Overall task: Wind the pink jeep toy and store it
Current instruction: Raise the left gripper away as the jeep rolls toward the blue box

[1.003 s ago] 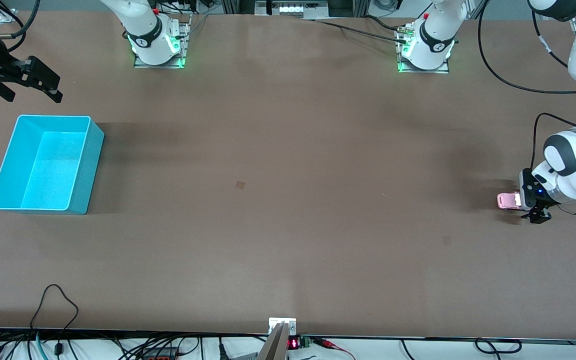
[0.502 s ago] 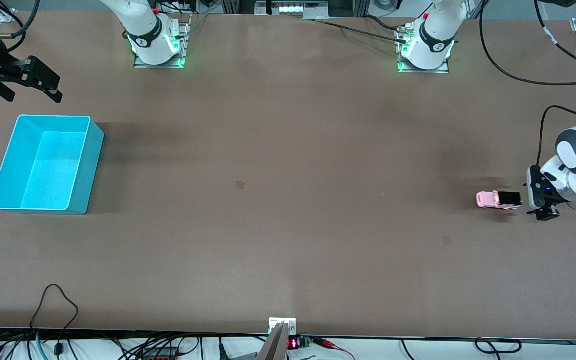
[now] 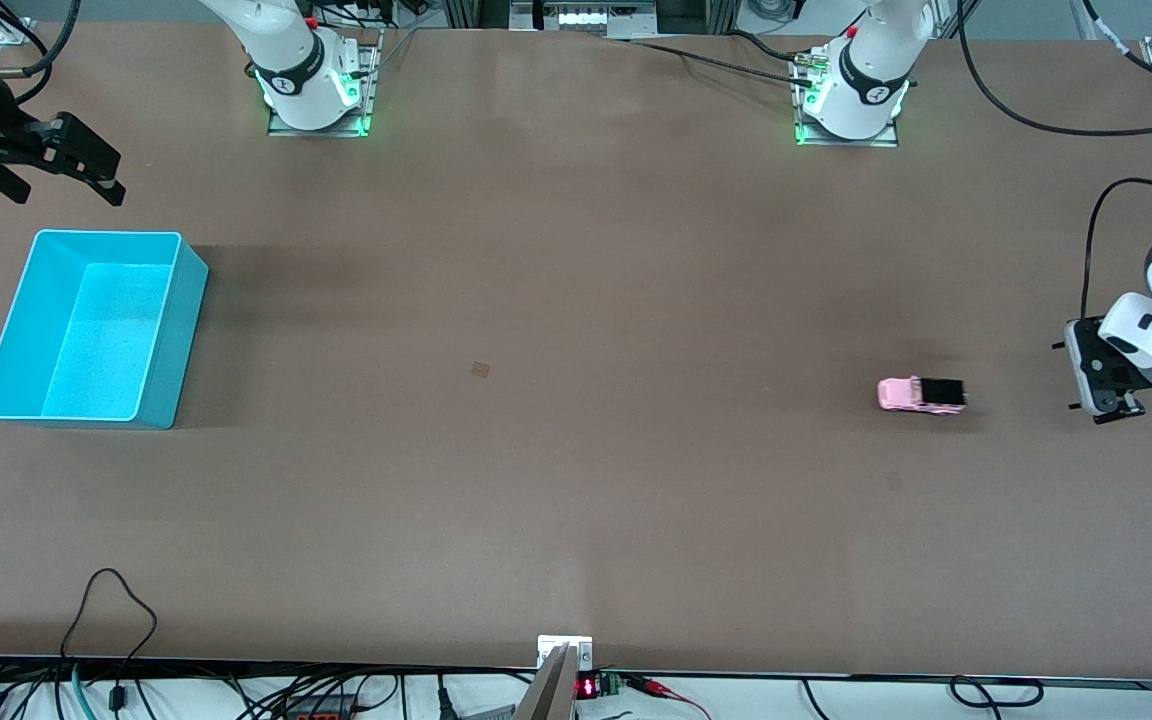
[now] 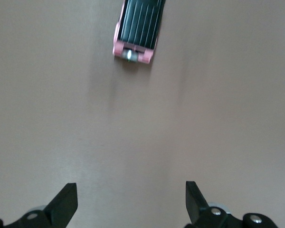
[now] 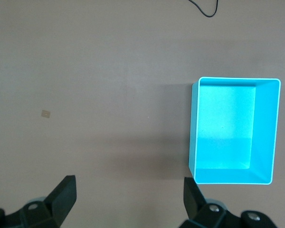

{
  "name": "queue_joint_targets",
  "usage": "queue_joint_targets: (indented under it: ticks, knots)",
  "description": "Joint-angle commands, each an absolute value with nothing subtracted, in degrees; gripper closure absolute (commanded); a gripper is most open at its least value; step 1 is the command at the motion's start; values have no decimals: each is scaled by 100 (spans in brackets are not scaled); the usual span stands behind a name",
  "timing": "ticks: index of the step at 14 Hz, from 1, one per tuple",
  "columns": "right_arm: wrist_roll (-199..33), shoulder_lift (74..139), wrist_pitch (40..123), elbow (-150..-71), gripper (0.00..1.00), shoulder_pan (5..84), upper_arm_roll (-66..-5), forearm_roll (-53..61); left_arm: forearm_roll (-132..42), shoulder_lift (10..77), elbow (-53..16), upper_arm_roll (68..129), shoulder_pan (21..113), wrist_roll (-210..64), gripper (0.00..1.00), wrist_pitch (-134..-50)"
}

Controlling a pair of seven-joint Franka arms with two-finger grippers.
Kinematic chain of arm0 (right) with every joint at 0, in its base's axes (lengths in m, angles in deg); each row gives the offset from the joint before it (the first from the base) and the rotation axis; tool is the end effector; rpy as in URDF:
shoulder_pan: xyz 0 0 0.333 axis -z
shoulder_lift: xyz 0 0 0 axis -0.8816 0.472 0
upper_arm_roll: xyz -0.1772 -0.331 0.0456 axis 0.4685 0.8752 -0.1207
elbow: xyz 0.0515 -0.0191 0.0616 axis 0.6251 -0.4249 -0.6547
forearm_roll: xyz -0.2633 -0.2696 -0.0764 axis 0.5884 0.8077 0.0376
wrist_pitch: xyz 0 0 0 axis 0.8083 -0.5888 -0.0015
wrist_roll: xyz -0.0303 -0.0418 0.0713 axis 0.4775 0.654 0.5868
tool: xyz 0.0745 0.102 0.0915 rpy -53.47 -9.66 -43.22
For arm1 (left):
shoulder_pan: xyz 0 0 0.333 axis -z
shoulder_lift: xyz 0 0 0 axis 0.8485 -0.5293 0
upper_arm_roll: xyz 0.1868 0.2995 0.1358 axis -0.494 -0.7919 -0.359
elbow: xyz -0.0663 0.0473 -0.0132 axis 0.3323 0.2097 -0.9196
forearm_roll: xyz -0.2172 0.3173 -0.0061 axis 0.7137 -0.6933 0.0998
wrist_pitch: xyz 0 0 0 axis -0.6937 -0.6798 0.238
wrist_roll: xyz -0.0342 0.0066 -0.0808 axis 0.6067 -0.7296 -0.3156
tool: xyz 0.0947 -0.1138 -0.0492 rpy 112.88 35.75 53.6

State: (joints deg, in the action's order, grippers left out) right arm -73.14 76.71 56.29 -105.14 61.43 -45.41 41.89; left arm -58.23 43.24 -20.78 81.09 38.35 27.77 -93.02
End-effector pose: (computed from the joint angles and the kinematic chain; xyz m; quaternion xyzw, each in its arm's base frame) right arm 0.5058 0.0399 0.6710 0.9995 -0.0025 0.0298 0.0107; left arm 0.6116 0.2167 0.3082 0.7747 -0.6264 -0.0697 0.0518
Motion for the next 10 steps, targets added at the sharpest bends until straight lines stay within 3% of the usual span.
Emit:
queue_joint_targets:
  ticks: [1, 6, 10]
  knots:
    - [-7292, 7604, 5632, -10573, 0, 6140, -4540, 4208, -5916, 4444, -1568, 8104, 4107, 2034, 0, -8189]
    - [-7292, 7604, 5632, -10591, 0, 6140, -4531, 4208, -5916, 4584, -785, 8112, 4801, 523, 0, -6438]
    - [-7292, 7604, 5623, -10599, 0, 6149, -4531, 4208, -5916, 5005, -670, 8121, 5469, -1400, 0, -5576]
